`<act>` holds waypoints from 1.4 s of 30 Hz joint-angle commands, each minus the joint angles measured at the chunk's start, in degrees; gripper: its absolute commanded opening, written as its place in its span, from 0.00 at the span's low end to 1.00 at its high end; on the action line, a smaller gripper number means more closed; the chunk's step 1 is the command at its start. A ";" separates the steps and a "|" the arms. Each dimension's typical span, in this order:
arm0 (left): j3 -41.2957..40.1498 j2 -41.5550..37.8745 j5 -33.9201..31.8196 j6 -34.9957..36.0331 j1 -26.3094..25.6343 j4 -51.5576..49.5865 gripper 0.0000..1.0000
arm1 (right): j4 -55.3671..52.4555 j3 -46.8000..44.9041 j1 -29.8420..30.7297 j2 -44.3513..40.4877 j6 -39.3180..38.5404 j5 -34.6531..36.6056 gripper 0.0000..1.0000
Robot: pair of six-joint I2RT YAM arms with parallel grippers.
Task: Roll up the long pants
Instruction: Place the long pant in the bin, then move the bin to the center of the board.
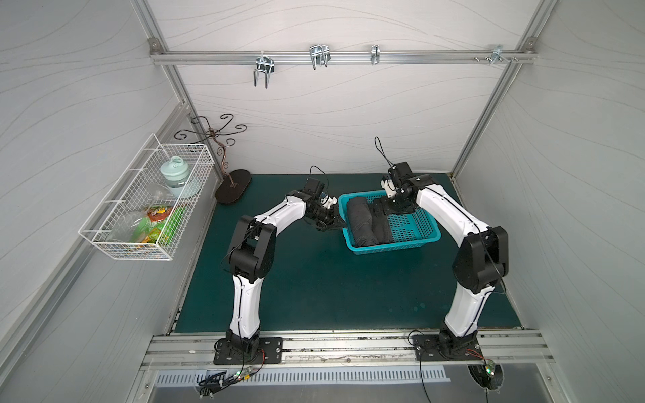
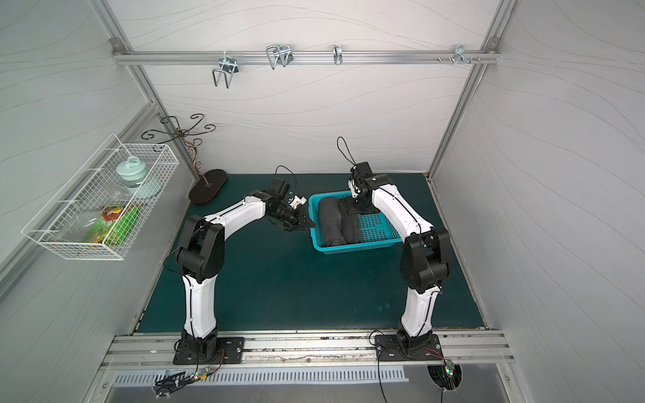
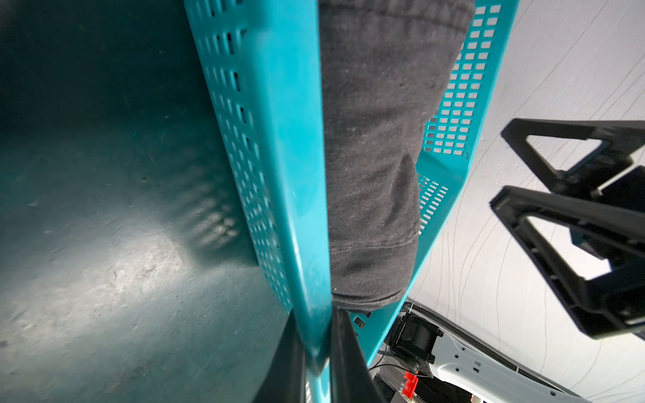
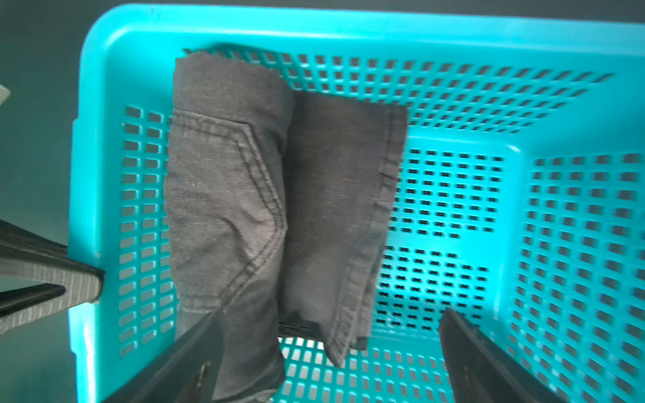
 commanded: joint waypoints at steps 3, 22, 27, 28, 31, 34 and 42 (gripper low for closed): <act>0.17 4.21 -15.73 6.02 -0.45 -5.67 0.67 | 1.44 -2.78 -1.46 -6.98 0.67 6.85 0.99; -4.38 -21.90 -46.76 17.40 1.62 -0.30 0.99 | 20.24 -28.14 -14.82 -35.91 -2.91 23.65 0.99; -7.93 -25.76 -54.79 17.48 2.46 -1.26 0.99 | 19.73 -33.21 -20.08 -35.73 -0.58 22.15 0.99; -9.36 -26.42 -56.56 17.74 2.76 -1.34 0.99 | 21.34 -34.82 -20.13 -35.90 -1.29 23.30 0.99; -16.67 -29.29 -62.29 17.95 4.64 0.82 0.99 | 28.08 -42.06 -20.36 -35.92 -4.31 26.22 0.99; -26.65 -34.35 -65.23 19.37 8.57 7.44 0.98 | 27.99 -45.43 -22.96 -34.47 1.39 27.78 0.99; -39.45 -42.44 -67.12 22.52 21.09 15.71 0.99 | 23.69 -43.92 -26.31 -21.30 8.03 30.34 0.99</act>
